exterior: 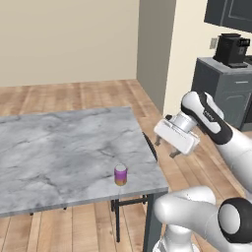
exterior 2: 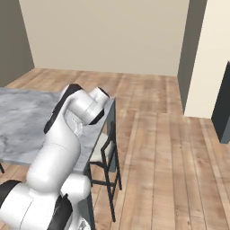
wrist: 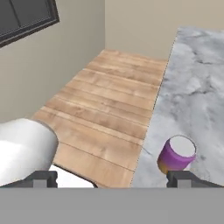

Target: Pick the can from the counter and place it in the open cabinet.

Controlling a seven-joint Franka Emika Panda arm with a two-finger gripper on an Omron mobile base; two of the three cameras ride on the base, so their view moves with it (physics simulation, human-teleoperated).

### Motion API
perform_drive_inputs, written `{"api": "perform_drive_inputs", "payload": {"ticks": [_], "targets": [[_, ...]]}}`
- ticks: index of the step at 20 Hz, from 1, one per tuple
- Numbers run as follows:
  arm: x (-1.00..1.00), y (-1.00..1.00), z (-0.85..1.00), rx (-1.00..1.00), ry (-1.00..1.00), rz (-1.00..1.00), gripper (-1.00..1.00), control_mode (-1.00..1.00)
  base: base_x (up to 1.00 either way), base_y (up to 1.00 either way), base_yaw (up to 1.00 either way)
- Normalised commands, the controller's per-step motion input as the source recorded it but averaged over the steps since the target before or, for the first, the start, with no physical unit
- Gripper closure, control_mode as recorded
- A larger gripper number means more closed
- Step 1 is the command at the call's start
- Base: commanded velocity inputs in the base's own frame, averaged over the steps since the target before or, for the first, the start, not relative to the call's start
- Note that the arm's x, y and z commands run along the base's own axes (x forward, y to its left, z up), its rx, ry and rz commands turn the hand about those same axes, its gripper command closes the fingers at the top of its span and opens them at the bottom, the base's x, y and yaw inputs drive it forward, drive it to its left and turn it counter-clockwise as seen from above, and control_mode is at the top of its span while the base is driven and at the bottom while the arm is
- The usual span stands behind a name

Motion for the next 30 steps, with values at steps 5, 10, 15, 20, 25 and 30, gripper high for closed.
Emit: {"api": "perform_drive_inputs", "payload": {"ticks": [5, 10, 15, 20, 25, 30], "targets": [[0.00, 0.16, -0.31, 0.18, -0.13, 0.02, -1.00, -1.00, 0.00, 0.00, 0.00], [0.00, 0.16, -0.30, 0.24, -0.07, 0.00, -1.00, -1.00, 0.00, 0.00, 0.00], [0.07, 0.18, -0.25, 0.15, 0.00, 0.00, -1.00, -1.00, 0.00, 0.00, 0.00], [0.18, 0.15, -0.16, 0.02, 0.00, 0.00, -1.00, -1.00, 0.00, 0.00, 0.00], [0.26, 0.10, -0.11, 0.00, 0.00, 0.00, -1.00, -1.00, 0.00, 0.00, 0.00], [0.22, 0.11, -0.17, 0.00, 0.00, 0.01, -1.00, -1.00, 0.00, 0.00, 0.00]]}}
